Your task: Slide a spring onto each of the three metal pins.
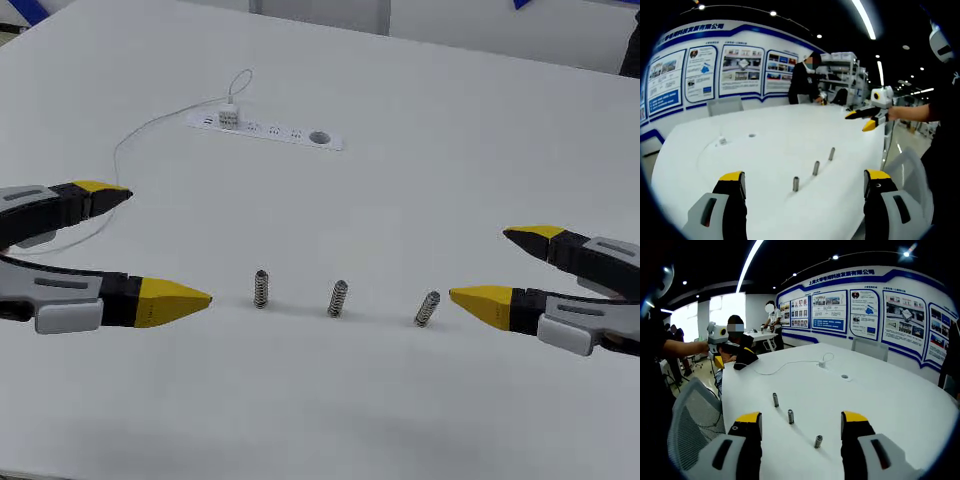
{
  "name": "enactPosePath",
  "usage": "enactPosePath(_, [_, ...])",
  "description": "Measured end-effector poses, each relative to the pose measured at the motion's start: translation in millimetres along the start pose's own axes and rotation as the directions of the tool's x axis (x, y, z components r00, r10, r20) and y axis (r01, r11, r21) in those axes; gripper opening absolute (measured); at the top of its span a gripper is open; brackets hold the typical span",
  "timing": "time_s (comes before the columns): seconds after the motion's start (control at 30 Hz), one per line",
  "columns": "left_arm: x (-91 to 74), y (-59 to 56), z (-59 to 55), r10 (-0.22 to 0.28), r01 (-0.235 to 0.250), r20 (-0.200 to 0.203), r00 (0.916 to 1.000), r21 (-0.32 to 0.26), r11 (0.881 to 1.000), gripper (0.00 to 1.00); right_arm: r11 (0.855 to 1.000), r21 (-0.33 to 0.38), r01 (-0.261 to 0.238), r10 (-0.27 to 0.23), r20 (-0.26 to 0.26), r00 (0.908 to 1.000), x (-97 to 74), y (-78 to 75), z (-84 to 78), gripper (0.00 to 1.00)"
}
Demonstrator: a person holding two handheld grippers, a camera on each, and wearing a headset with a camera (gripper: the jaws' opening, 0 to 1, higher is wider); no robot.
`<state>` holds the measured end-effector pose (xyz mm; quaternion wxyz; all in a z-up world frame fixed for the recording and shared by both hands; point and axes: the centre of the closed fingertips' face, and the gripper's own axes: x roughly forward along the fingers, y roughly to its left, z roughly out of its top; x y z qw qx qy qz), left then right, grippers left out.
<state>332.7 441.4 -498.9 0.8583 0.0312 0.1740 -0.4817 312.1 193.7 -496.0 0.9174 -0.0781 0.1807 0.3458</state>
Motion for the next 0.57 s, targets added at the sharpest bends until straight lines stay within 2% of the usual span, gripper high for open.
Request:
enactPosePath(0.07, [0.1, 0.1, -2.9, -0.001, 0.001, -0.013, 0.9999, -0.003, 1.000, 1.00, 1.000, 0.005, -0.003, 0.003, 0.001, 1.0000, -0.4, -0.3, 0.0, 0.65])
enactPosePath(0.3, [-2.1, -1.5, -3.1, 0.001, -0.001, -0.019, 0.9998, -0.006, 1.000, 1.00, 1.000, 0.020, -0.005, 0.006, -0.009, 0.9999, -3.7, -1.0, -4.3, 0.67])
enactPosePath(0.57, [-6.2, -1.1, 0.7, 0.015, -0.015, -0.002, 0.9999, -0.020, 1.000, 0.99, 0.999, 0.040, 0.002, -0.002, -0.014, 0.9999, -7.6, 0.4, -9.7, 0.68])
